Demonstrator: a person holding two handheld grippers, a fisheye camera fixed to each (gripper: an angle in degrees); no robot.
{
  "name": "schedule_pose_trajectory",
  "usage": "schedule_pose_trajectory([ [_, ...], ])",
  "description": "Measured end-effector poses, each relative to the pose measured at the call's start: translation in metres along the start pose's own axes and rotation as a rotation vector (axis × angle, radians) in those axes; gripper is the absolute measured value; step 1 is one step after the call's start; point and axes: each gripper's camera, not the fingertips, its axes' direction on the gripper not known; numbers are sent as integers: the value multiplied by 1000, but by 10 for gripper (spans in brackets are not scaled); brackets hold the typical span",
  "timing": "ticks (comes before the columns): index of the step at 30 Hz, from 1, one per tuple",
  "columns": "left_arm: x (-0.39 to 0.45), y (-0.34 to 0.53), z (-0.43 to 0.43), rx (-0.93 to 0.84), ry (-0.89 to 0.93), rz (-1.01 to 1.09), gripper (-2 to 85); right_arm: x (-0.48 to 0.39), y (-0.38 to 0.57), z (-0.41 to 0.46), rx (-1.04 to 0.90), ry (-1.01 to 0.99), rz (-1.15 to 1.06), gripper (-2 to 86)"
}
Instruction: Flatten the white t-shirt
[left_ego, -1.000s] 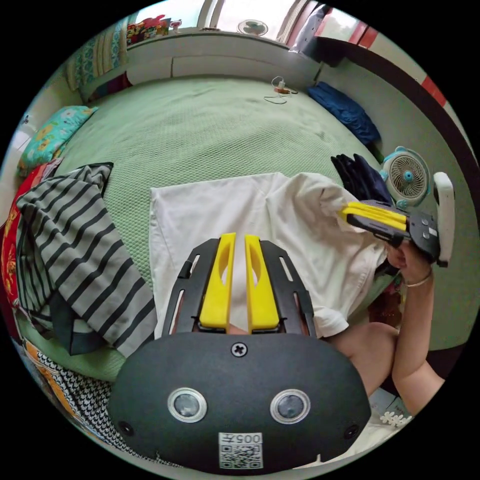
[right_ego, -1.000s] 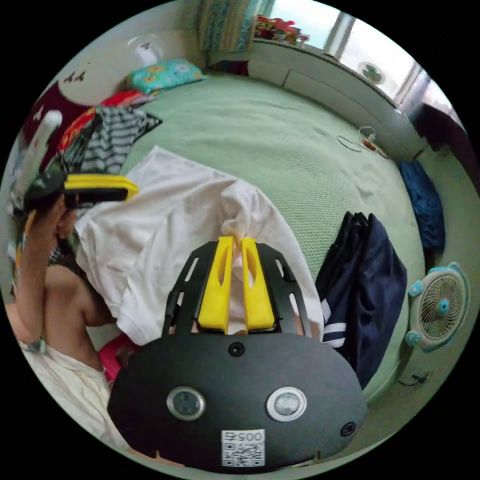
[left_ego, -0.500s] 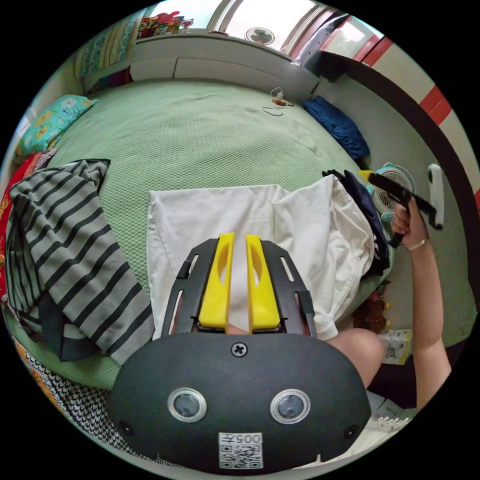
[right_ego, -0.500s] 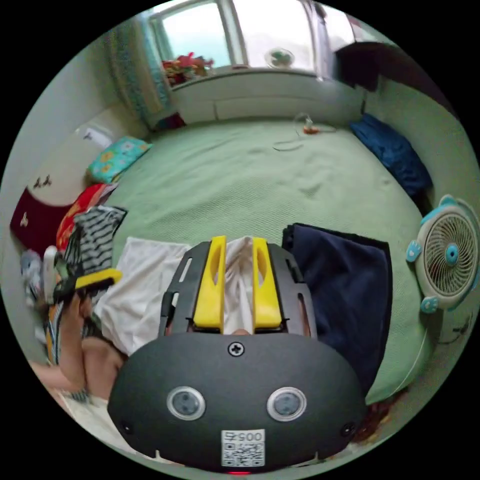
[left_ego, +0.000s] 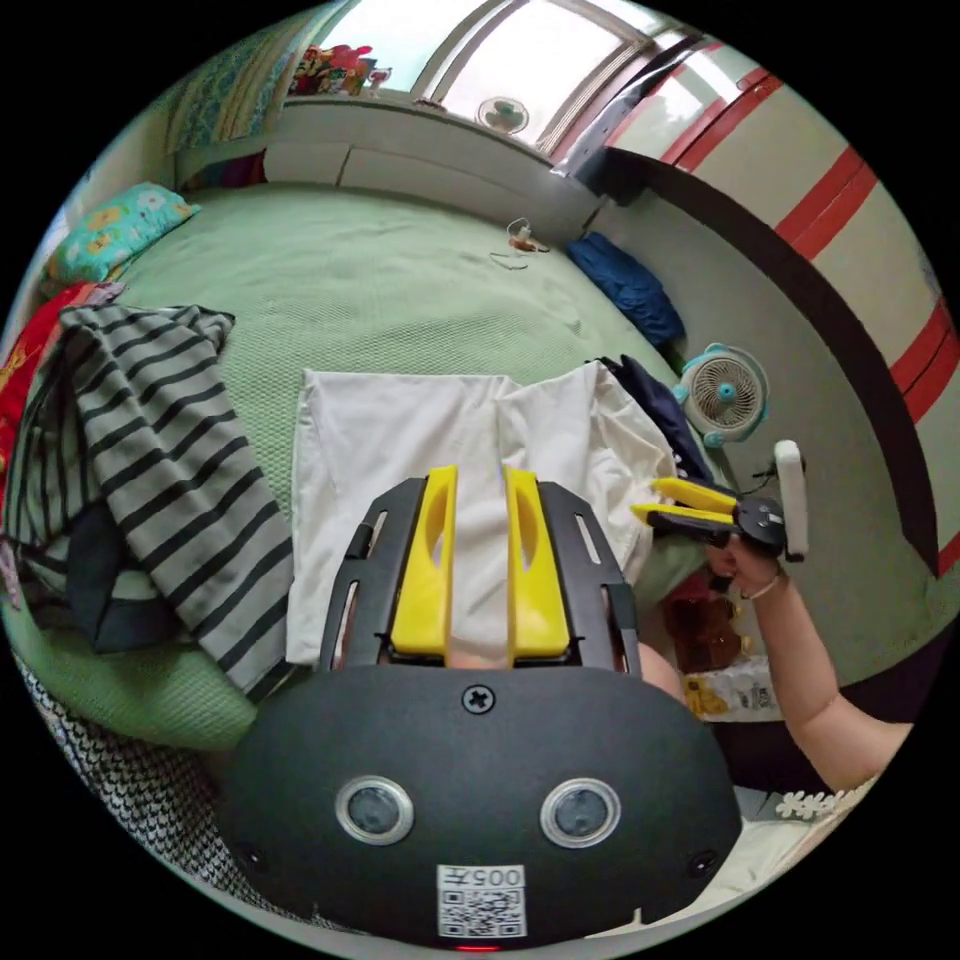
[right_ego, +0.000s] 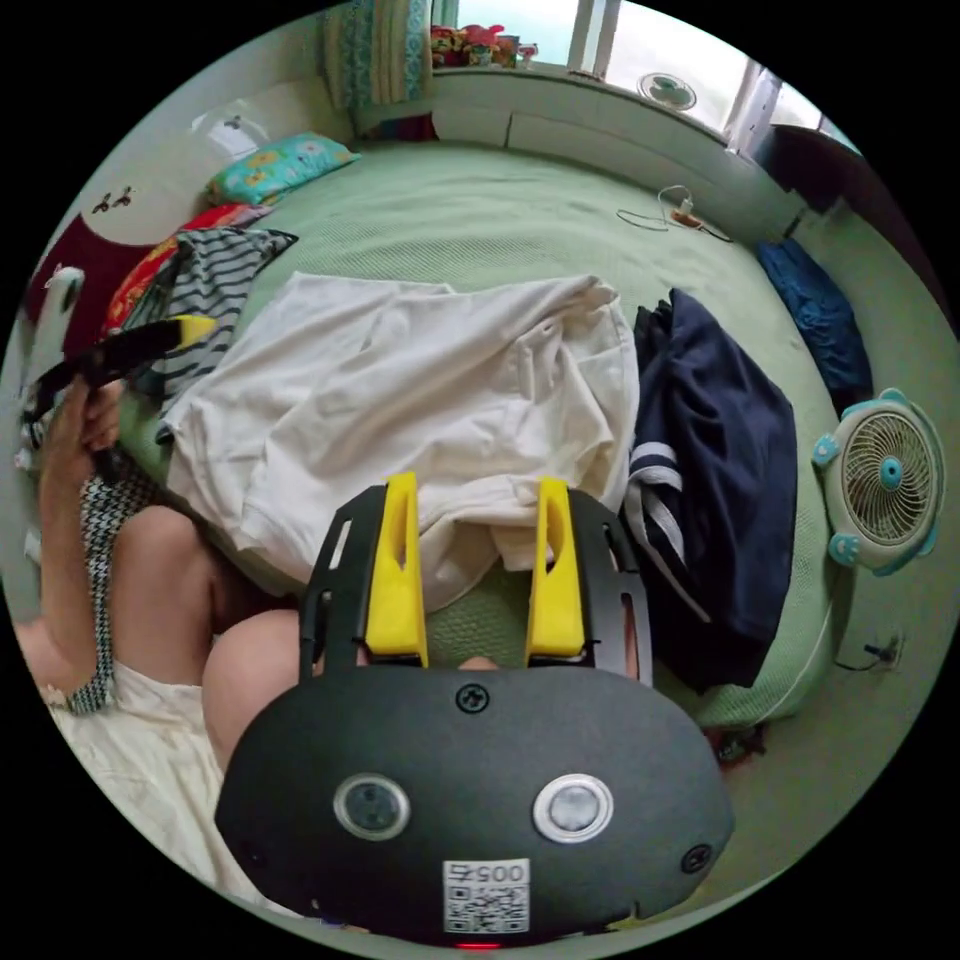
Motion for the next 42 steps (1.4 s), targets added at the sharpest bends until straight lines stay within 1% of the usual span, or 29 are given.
schedule_pose_trajectory([
  [1, -1, 4, -1, -2, -12, 3, 88, 3, 0, 10, -43, 25, 16, 103],
  [3, -8, 21, 8, -87, -62, -6, 100, 7, 5, 18, -93, 0, 7, 52],
  [4, -11, 25, 12, -117, -66, -10, 103, 10, 13, 11, -68, 19, 11, 18],
  [6, -21, 39, 27, -194, -83, -37, 113, 16, 27, -12, 15, 5, -4, -4],
  [9, -25, 51, 33, -225, -81, -46, 122, 35, 58, -56, 110, -16, 14, -10],
  [13, -22, 60, 26, -215, -88, -41, 129, 75, 110, -94, 142, -12, 100, -11],
  [15, -18, 68, 14, -200, -87, -33, 135, 96, 133, -94, 132, 10, 167, -11],
  [19, -11, 80, -3, -181, -122, 35, 154, 134, 174, -71, 131, -106, 297, -11],
  [22, -10, 87, -6, -200, -75, 100, 186, 142, 186, -55, 127, -111, 309, -10],
  [24, -11, 95, -8, -197, -96, 118, 204, 144, 192, -55, 134, -112, 309, -10],
  [27, -13, 105, -15, -191, -93, 91, 208, 149, 202, -60, 162, -124, 294, -10],
  [32, -12, 118, -33, -171, -80, 59, 204, 159, 212, -70, 192, -148, 287, -10],
  [39, -14, 115, -30, -198, -49, 20, 183, 166, 214, -102, 306, -199, 271, -10],
  [41, -16, 114, -28, -206, -90, -6, 164, 166, 213, -112, 337, -221, 260, -10],
  [42, -16, 114, -30, -205, -141, -27, 133, 166, 212, -118, 356, -228, 253, -11],
])
